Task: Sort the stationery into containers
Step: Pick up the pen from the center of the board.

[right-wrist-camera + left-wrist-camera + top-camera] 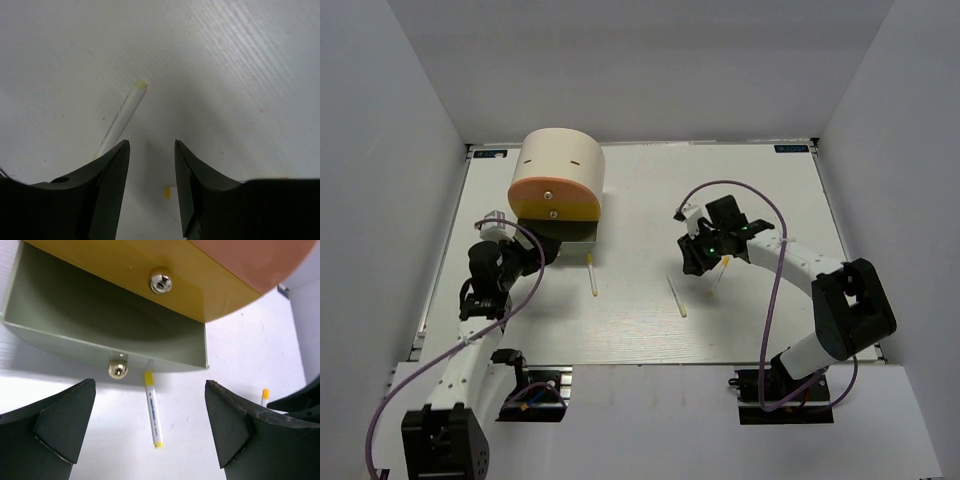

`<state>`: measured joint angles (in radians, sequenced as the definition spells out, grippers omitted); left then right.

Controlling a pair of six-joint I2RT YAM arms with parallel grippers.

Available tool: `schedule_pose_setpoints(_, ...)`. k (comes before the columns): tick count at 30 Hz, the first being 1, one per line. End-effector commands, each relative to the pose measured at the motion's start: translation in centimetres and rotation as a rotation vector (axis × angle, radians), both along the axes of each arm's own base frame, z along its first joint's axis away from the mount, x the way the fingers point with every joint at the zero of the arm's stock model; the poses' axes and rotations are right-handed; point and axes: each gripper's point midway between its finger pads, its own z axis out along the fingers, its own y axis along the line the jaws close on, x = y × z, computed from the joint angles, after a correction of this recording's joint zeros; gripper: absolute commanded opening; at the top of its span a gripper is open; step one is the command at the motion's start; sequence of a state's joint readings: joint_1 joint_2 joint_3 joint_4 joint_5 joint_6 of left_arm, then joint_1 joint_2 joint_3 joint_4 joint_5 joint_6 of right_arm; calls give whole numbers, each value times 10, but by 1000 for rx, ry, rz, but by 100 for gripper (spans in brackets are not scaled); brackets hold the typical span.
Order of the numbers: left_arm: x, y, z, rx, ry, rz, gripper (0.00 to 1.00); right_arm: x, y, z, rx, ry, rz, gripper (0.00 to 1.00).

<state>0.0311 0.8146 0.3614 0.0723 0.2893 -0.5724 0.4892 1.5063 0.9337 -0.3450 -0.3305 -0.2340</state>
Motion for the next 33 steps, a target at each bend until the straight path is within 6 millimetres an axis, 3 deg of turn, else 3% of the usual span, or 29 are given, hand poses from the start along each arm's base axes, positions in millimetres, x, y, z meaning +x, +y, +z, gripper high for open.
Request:
schedule_pose_setpoints(1,-28,4,-10,89,123,-27,100,-14,14,2,9,82,25,48)
schedule_pose_setpoints(9,-38,2,10,112,196,-40,97,-36,30,-26,-115,181,12,57)
schedule_pose_setpoints(15,-41,6,32,149,178,-30,96,-38,34,-46,-221,137,-40,56)
schedule_pose_setpoints(21,-43,-2,35,108,168,-58,99,-31,25,-60,-309,96,-124,41)
schedule_pose_setpoints(25,-43,-4,39,121,153,-73,99,-41,22,-70,-332,133,-107,31)
schedule_pose_setpoints(27,-43,-3,43,140,142,-81,99,-45,30,-67,-293,158,-73,22)
schedule_pose_setpoints(33,-47,0,66,158,85,-62,99,-24,61,-10,-154,-3,146,4)
